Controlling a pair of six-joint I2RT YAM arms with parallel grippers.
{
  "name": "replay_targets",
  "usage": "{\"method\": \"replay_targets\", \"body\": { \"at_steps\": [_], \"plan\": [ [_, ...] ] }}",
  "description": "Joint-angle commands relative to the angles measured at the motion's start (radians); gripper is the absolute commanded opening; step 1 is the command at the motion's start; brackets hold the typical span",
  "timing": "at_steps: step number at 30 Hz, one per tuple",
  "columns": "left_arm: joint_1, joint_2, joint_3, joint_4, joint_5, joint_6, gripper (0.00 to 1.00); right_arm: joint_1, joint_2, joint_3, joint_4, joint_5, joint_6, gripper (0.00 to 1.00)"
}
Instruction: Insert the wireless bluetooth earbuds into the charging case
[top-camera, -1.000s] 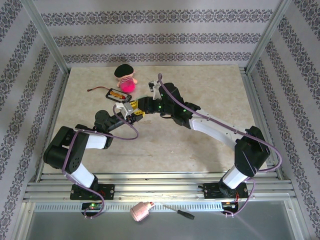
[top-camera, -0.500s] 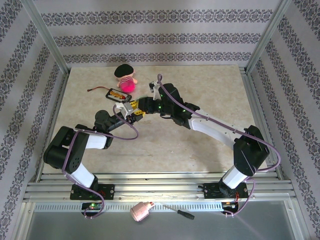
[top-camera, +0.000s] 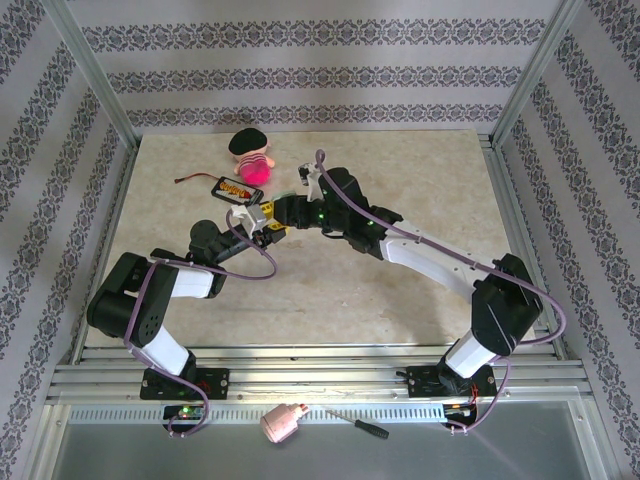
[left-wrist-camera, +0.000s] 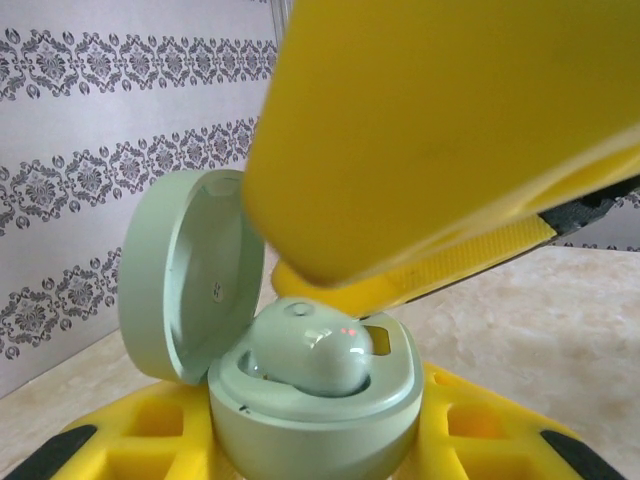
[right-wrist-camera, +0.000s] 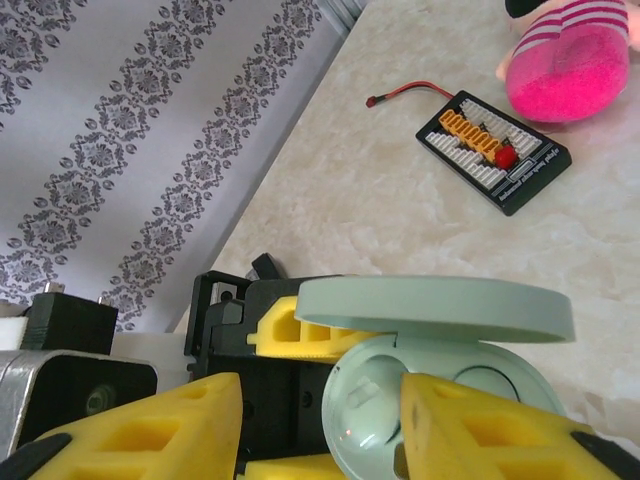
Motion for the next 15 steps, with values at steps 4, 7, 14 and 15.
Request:
{"method": "replay_targets", "body": {
  "at_steps": [4, 7, 14, 15],
  "plan": [
    [-0.011, -0.006, 0.017, 0.058, -0.002, 0.007, 0.2, 0.0, -0.087, -0.033, -0.035, 0.032, -0.059, 0.54],
    [-0.011, -0.001, 0.012, 0.058, 0.0, 0.031, 0.2, 0.002, -0.138, -0.056, -0.03, 0.061, -0.095, 0.56],
    [-0.013, -0.01, -0.012, 0.058, 0.016, 0.129, 0.2, -0.047, -0.147, -0.011, -0.105, 0.149, -0.128, 0.64],
    [-0.013, -0.01, -0.013, 0.058, 0.03, 0.149, 0.18, -0.055, -0.129, 0.005, -0.118, 0.15, -0.133, 0.65]
  ]
}}
